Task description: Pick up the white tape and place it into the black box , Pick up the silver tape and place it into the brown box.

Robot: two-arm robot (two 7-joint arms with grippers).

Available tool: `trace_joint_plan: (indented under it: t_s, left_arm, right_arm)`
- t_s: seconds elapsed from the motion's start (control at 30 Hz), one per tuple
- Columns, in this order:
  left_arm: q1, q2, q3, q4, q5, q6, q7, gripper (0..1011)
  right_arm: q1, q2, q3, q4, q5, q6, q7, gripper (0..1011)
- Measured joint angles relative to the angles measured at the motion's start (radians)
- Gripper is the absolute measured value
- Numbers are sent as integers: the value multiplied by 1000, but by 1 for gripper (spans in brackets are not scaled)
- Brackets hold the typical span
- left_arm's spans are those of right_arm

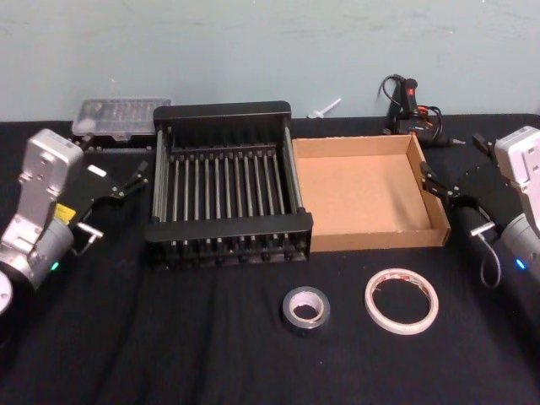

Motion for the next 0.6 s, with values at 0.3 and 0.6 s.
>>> trace_joint_plan:
  t_s: [0.3,0.6]
  left_arm:
    - [0,0,0,0,0,0,0,1001]
    - [0,0,0,0,0,0,0,1001]
  right_arm:
    - [0,0,0,0,0,0,0,1002]
    - [0,0,0,0,0,0,0,1002]
